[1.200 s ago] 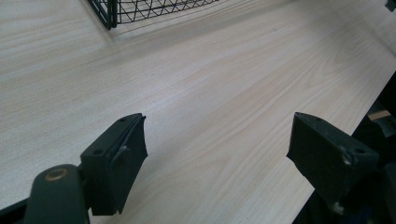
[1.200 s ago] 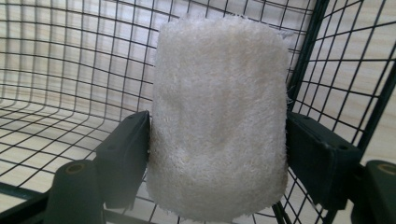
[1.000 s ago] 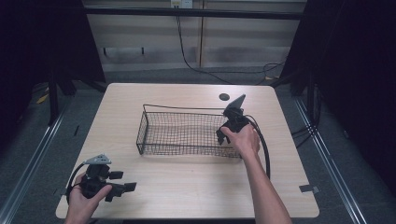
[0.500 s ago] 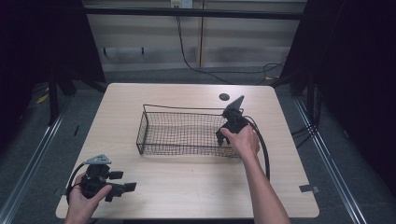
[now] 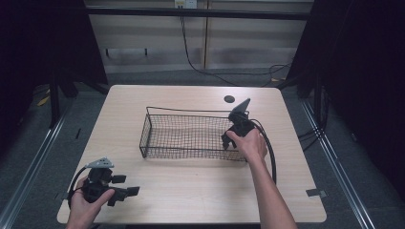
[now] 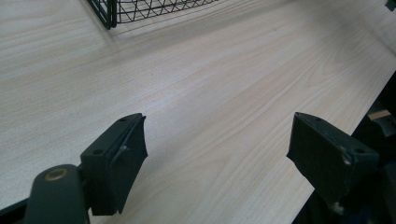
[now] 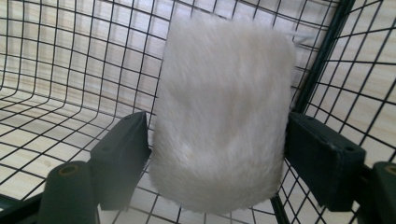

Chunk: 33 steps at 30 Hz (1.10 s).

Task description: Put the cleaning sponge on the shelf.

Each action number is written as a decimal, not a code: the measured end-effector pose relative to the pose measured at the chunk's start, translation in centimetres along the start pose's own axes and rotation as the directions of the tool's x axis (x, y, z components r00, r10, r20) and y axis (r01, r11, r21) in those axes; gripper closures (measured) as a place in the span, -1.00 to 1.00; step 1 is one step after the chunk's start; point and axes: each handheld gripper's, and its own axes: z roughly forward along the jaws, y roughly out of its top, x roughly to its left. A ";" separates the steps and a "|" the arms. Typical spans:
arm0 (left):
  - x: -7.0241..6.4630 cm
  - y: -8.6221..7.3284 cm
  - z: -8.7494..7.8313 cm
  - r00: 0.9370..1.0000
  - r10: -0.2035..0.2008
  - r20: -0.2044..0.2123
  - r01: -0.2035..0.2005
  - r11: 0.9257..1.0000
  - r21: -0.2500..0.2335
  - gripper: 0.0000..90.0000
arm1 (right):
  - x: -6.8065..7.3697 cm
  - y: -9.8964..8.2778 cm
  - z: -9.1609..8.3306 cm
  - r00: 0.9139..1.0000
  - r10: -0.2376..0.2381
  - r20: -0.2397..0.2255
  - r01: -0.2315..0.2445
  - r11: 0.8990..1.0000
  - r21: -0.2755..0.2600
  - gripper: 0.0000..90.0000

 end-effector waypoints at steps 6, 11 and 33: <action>0.0 0.0 0.0 1.000 -0.001 -0.003 0.001 1.000 -0.004 -0.58 | -0.2 0.0 -0.1 1.000 -0.003 -0.011 0.003 1.000 -0.006 -0.51; -0.1 0.0 0.1 1.000 -0.003 -0.001 0.003 1.000 -0.002 -0.58 | -0.2 -0.1 -0.2 1.000 -0.010 -0.016 0.010 1.000 0.009 -0.53; 0.0 0.0 0.1 1.000 0.003 0.000 -0.003 1.000 0.002 -0.58 | -0.7 -0.9 -2.2 0.993 -0.076 -0.085 0.072 0.996 -0.049 -0.65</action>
